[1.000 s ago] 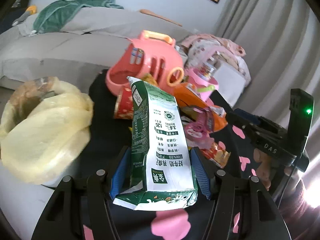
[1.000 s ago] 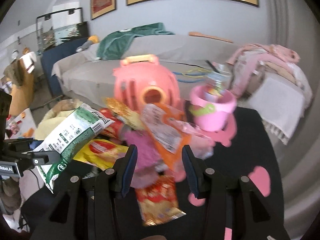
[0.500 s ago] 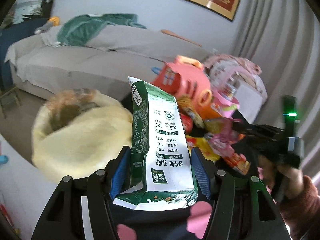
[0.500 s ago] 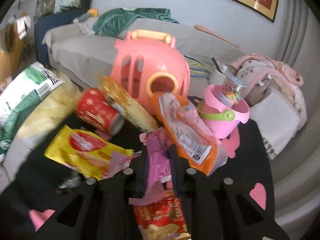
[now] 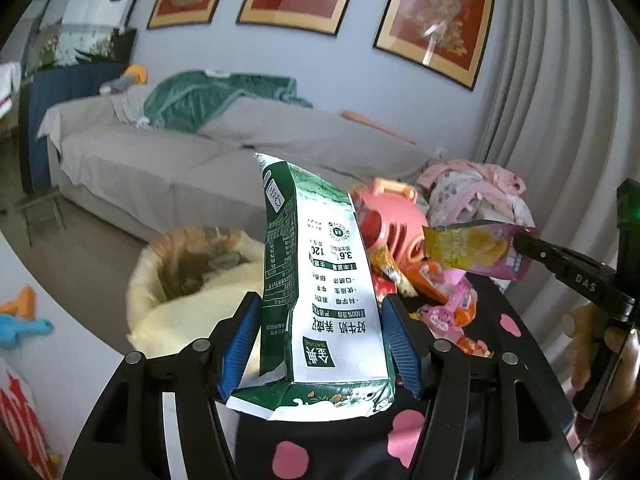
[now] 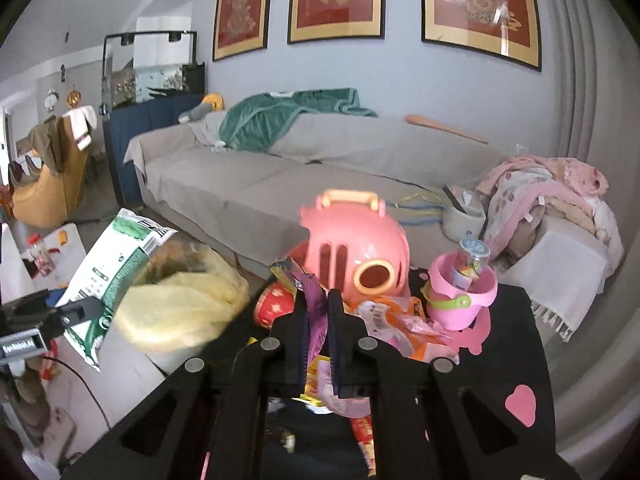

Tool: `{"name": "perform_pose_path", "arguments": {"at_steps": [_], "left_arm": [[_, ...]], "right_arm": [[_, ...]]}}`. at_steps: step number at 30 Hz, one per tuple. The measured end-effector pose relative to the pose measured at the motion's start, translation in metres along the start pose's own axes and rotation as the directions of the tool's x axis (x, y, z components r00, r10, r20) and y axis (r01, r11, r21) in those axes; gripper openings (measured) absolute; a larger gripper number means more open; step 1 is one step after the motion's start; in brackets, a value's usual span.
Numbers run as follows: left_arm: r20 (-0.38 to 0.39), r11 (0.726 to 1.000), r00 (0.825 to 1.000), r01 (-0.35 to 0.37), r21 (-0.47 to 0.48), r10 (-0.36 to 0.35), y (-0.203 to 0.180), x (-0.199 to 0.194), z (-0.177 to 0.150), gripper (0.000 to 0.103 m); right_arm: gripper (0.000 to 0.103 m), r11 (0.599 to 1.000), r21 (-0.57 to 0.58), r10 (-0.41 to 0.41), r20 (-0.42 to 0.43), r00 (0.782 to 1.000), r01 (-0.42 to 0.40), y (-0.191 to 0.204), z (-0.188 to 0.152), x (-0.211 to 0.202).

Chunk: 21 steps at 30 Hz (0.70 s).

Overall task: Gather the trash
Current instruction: 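Lift the milk carton with the left gripper while the right gripper grasps a pink wrapper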

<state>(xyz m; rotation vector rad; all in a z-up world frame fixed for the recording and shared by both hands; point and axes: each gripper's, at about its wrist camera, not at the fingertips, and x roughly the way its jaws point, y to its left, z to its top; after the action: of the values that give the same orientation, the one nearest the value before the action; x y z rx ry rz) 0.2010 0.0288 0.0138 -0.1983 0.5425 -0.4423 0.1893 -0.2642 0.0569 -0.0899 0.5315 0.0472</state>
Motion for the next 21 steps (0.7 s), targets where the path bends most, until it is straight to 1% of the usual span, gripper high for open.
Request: {"name": "perform_pose_path", "arguments": {"at_steps": [3, 6, 11, 16, 19, 21], "left_arm": [[0.045, 0.999, 0.998, -0.041, 0.007, 0.04, 0.003, -0.019, 0.006, 0.062], [0.072, 0.997, 0.995, -0.074, 0.003, 0.074, 0.008, -0.035, 0.01, 0.062], [0.107, 0.99, 0.985, -0.138, 0.005, 0.137, 0.019, -0.056, 0.015, 0.062], [0.104, 0.986, 0.981, -0.165, -0.007, 0.165, 0.035, -0.062, 0.015, 0.062], [0.083, 0.985, 0.982, -0.169, -0.02, 0.17, 0.044, -0.056, 0.013, 0.062], [0.061, 0.985, 0.983, -0.169, -0.03, 0.17, 0.051, -0.045, 0.012, 0.062]], "right_arm": [[0.008, 1.0, -0.01, 0.023, 0.029, 0.999, -0.022, 0.013, 0.008, -0.016], [0.008, 0.999, -0.029, 0.047, 0.063, 0.997, -0.045, 0.03, 0.016, -0.027], [0.008, 0.994, -0.046, 0.099, 0.094, 0.991, -0.096, 0.052, 0.025, -0.032], [0.008, 0.99, -0.06, 0.134, 0.092, 0.987, -0.129, 0.072, 0.029, -0.023], [0.008, 0.988, -0.071, 0.14, 0.08, 0.987, -0.134, 0.079, 0.029, -0.013], [0.008, 0.988, -0.078, 0.14, 0.065, 0.988, -0.135, 0.084, 0.028, -0.004]]}}
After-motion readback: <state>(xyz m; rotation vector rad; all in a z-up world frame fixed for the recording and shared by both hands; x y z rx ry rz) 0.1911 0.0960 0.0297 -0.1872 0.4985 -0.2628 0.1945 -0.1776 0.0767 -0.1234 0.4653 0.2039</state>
